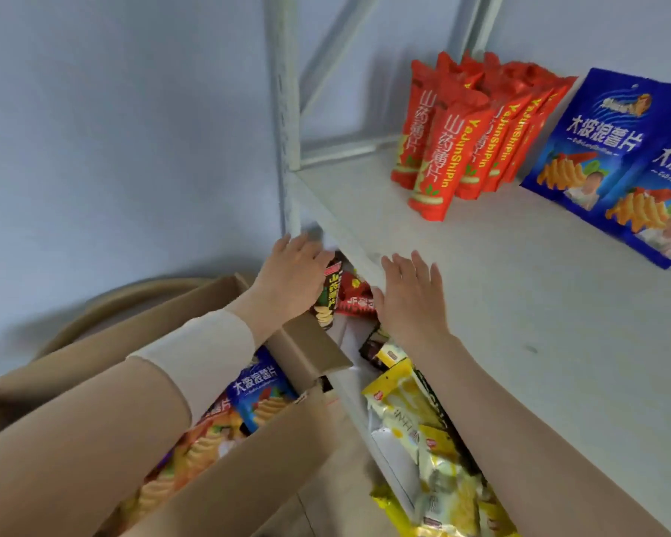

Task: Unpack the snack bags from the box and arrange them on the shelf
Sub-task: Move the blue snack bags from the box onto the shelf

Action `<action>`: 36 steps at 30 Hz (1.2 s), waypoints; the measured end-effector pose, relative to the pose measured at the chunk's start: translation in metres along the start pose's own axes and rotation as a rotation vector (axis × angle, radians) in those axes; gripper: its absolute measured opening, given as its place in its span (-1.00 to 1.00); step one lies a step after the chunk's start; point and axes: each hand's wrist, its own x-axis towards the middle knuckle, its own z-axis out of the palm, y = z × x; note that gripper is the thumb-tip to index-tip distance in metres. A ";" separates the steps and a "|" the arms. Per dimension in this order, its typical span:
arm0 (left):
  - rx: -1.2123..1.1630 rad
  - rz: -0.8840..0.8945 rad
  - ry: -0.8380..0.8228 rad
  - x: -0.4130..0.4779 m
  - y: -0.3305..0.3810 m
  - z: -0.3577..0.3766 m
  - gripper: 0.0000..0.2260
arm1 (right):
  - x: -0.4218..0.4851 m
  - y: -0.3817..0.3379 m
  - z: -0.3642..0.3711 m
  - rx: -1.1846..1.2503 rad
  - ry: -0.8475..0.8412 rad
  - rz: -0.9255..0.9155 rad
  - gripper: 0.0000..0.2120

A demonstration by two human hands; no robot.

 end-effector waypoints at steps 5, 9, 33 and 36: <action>-0.034 -0.191 -0.066 -0.084 -0.099 0.036 -0.60 | 0.005 -0.128 0.032 0.013 -0.049 -0.236 -0.50; -0.066 -0.358 -0.238 -0.161 -0.168 0.102 -0.55 | 0.000 -0.224 0.089 0.026 -0.230 -0.347 -0.50; -0.959 -1.855 -0.376 -0.247 -0.211 0.413 -0.15 | 0.037 -0.355 0.405 0.081 -0.731 -0.063 -0.22; -0.938 -1.924 -0.263 -0.252 -0.218 0.415 -0.12 | 0.040 -0.350 0.413 0.235 -0.667 0.075 -0.26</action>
